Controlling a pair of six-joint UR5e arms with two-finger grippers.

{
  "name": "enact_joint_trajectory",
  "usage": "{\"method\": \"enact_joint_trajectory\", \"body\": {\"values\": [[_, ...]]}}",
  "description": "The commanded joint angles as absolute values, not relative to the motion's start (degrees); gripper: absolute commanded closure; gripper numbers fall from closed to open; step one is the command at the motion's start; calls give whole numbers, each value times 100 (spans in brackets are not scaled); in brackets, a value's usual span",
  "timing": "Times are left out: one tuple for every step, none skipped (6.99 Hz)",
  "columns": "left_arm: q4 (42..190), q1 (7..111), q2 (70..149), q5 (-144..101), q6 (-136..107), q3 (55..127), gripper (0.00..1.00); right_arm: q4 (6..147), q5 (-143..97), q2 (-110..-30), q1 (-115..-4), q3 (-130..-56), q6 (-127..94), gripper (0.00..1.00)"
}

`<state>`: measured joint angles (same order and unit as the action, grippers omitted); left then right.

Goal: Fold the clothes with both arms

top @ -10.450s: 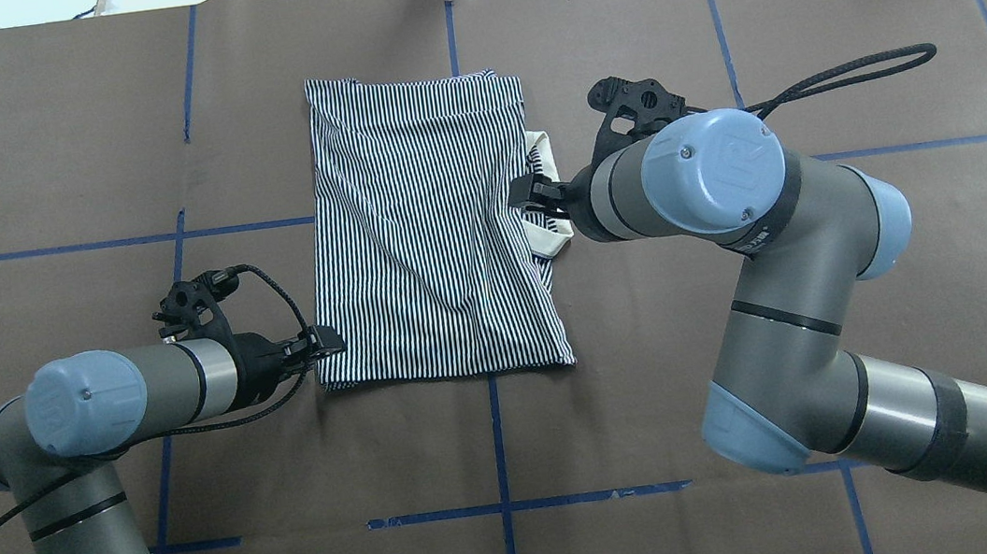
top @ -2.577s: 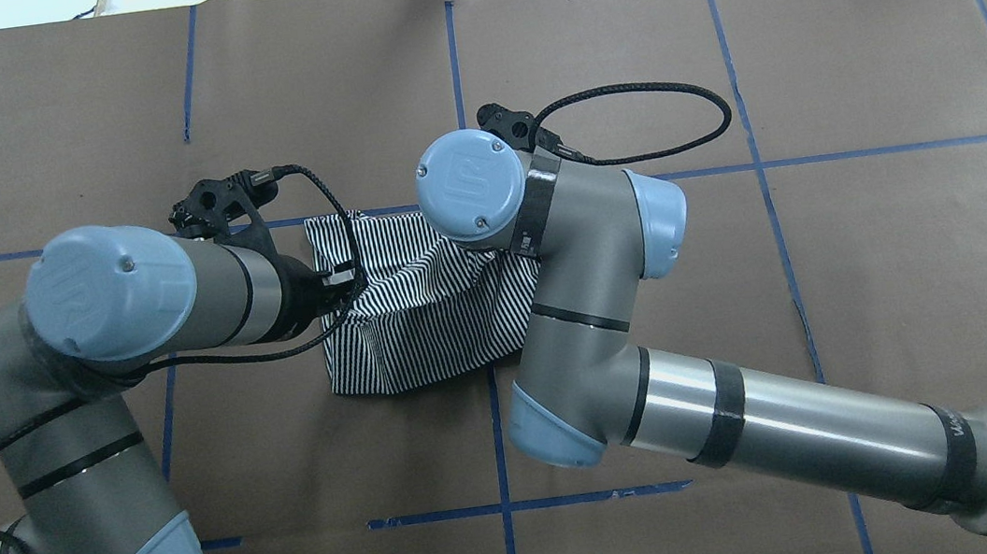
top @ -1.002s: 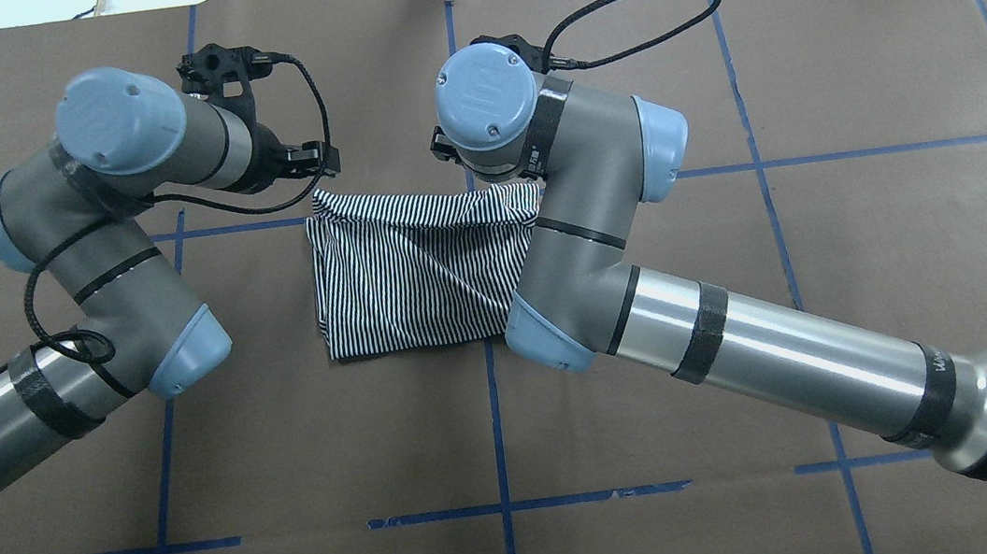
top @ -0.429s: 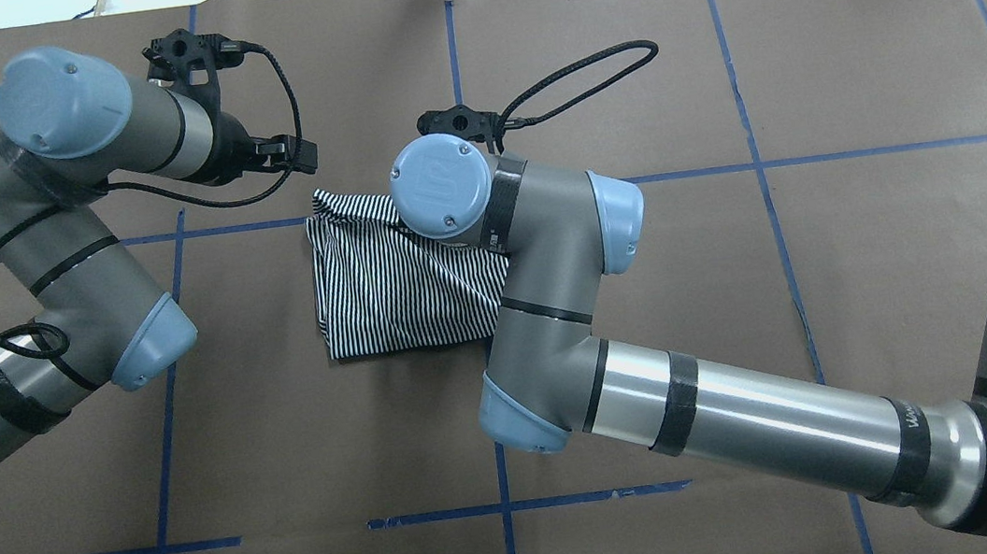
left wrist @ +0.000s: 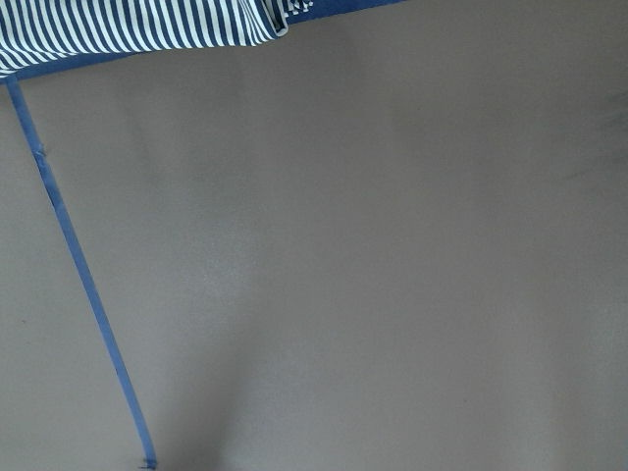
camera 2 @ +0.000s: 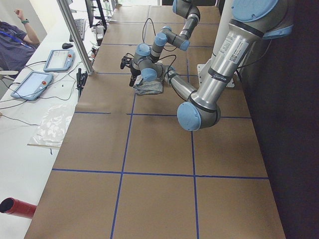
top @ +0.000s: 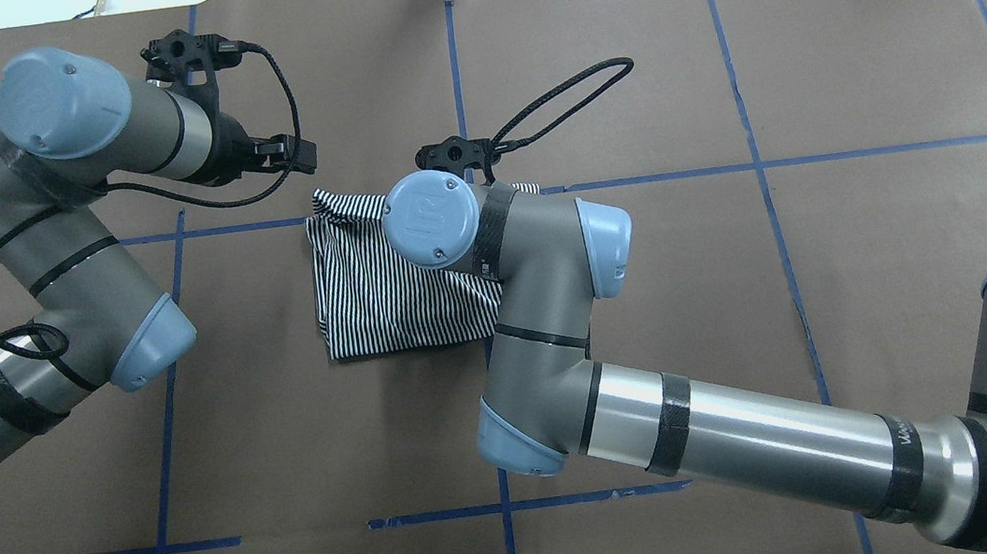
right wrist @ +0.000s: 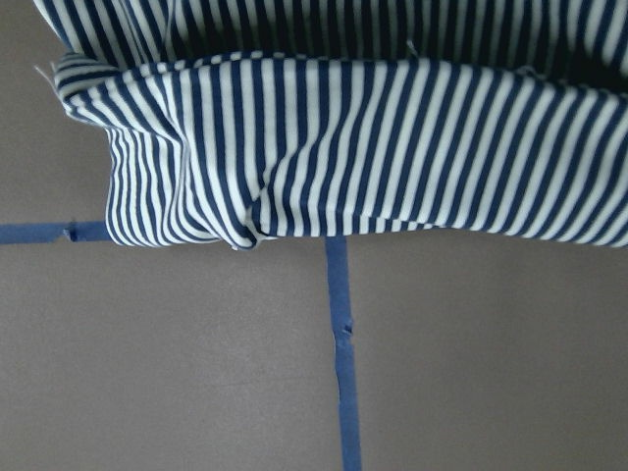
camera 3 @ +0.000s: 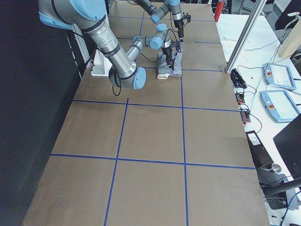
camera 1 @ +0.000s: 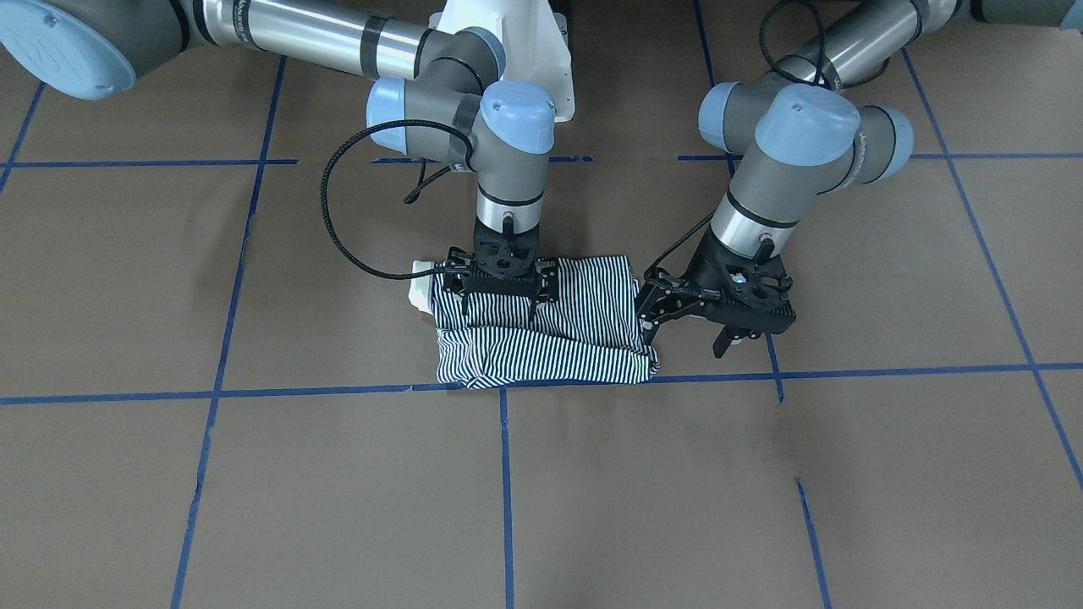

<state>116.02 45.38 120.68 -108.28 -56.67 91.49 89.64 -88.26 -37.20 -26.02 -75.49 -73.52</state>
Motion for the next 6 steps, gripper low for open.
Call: {"method": "enact_joint_trajectory", "body": {"values": [[11602, 4535, 12067, -10828, -5687, 9149, 0, 8947, -8789, -3709, -2689, -7331, -7146, 0], [11602, 4544, 12067, -10819, -5687, 9158, 0, 8912, -8798, -3526, -2872, -6965, -7128, 0], [11602, 4544, 12050, -10819, -5695, 9202, 0, 8877, -8833, -3020, -3126, -6256, -7102, 0], [11593, 4544, 12041, -10819, -5713, 9246, 0, 8468, -8885, -2875, -3312, -5771, -7093, 0], [11593, 4544, 11998, -10819, -5913, 9307, 0, 8038, -8912, -2761, -3548, -5296, -7093, 0], [11584, 4535, 11988, -10819, -5941, 9342, 0, 7990, -9278, -2621, -3916, -5065, -6988, 0]]}}
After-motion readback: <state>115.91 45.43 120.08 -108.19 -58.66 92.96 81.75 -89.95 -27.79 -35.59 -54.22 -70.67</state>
